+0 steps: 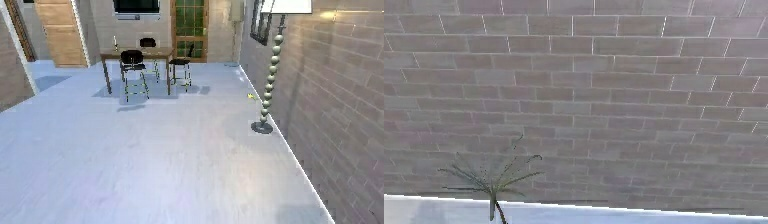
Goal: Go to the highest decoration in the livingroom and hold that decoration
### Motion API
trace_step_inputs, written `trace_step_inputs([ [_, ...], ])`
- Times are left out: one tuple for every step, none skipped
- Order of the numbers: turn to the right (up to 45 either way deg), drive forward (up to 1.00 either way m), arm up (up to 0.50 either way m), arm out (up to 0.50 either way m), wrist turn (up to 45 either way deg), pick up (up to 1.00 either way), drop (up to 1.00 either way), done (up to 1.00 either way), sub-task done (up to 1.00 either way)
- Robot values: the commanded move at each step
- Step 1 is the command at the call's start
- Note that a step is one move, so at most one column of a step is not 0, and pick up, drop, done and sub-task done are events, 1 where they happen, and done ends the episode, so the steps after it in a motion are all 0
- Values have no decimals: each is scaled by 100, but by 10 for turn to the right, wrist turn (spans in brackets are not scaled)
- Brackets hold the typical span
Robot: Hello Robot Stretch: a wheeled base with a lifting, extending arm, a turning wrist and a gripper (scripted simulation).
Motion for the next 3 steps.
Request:
trace_step_inputs([
  [0, 50, 0, 0, 0, 0, 0, 0, 0],
  [0, 100, 0, 0, 0, 0, 0, 0, 0],
  [30, 0, 0, 0, 0, 0, 0, 0, 0],
])
